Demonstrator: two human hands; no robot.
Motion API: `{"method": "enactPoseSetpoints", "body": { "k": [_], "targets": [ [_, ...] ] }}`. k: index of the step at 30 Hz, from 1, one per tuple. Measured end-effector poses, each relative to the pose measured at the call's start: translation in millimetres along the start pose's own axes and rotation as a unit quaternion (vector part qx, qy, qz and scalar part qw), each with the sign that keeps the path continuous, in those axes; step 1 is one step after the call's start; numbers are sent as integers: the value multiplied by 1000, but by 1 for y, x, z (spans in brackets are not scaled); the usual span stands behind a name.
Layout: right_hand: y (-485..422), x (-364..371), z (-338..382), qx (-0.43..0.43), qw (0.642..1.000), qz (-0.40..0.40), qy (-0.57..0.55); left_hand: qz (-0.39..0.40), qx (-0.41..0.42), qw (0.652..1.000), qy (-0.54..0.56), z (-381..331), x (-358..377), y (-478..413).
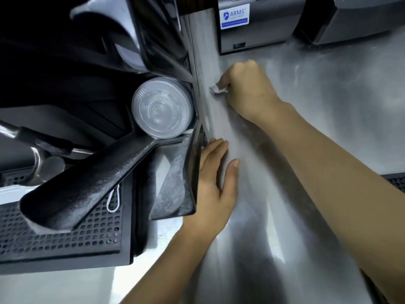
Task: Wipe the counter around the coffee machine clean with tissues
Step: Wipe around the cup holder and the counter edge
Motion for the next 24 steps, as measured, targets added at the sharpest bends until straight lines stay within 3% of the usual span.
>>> {"method": "enactPoseSetpoints", "body": {
  "k": [2, 6, 10, 15, 21, 24],
  "targets": [
    [0, -10, 6, -6, 999, 4, -46, -32, 16, 999, -10, 1, -5, 2],
    [-30, -5, 18, 87, 982, -74, -150, -75, -32, 994, 77, 9, -16, 11],
    [-39, 26, 33, 60, 995, -25, -77, -101, -113, 979, 135, 19, -19, 13],
    [-20, 31, 27, 35, 998, -28, -44, -128, -114, 975, 140, 19, -19, 11],
    [53, 18, 27, -71, 997, 2, -23, -162, -151, 960, 172, 23, -21, 9],
    [52, 6, 11, -40, 999, 19, -18, -215, -122, 950, 189, 10, -34, 13]
  ]
}}
Point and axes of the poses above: each hand's wrist, its own y-axis away from the middle knuckle, its own x-axis out of the palm, z = x × y, the point moved 3 cm from there along -y, towards the middle knuckle, and after that the axes turned 10 degrees about x, right-handed, at the moved point
